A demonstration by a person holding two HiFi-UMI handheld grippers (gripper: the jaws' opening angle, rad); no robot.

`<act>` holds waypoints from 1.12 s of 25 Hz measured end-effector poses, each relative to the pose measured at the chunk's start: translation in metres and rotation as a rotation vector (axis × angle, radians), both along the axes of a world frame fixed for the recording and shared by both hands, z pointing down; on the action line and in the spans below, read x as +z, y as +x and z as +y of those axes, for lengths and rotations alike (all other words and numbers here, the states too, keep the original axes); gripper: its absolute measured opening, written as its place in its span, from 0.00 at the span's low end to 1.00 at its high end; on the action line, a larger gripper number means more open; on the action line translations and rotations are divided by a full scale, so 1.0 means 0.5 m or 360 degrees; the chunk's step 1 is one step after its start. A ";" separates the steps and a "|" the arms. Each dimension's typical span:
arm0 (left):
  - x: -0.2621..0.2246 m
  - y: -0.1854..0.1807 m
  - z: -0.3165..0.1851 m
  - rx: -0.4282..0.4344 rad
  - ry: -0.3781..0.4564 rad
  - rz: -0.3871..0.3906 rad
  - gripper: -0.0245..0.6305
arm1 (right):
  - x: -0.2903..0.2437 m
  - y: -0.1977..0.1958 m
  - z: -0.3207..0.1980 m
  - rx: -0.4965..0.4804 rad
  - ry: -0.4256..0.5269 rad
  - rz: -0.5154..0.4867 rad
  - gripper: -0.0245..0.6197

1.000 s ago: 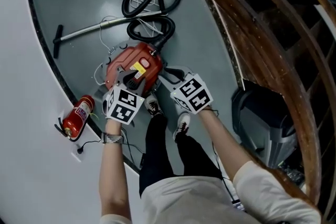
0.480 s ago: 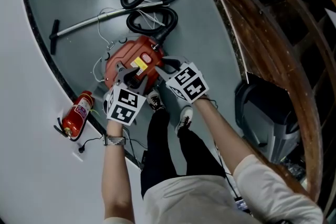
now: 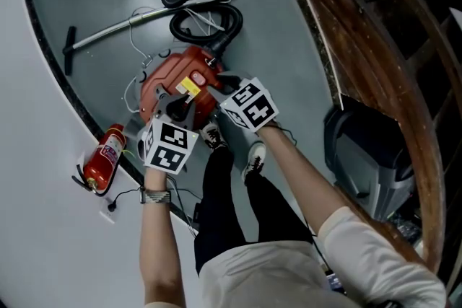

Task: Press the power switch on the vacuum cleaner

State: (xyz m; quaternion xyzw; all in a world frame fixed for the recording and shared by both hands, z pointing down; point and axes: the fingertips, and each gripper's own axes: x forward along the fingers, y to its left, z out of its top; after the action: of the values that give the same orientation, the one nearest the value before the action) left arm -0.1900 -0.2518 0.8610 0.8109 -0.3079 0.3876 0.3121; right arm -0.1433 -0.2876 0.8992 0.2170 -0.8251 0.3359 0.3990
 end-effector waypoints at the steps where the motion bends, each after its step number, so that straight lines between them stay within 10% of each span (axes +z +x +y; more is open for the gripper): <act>1: 0.001 -0.002 -0.001 -0.0011 0.0002 0.0004 0.09 | 0.007 0.002 -0.001 0.0027 -0.0020 -0.0002 0.21; 28: 0.019 -0.009 0.016 -0.0036 -0.0037 0.0005 0.04 | 0.089 -0.014 -0.003 0.0257 -0.0262 -0.0038 0.24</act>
State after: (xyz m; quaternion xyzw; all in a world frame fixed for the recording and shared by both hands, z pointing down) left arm -0.1945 -0.2440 0.8705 0.8042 -0.3121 0.3865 0.3264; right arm -0.1502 -0.2891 0.9439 0.2452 -0.7793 0.4360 0.3774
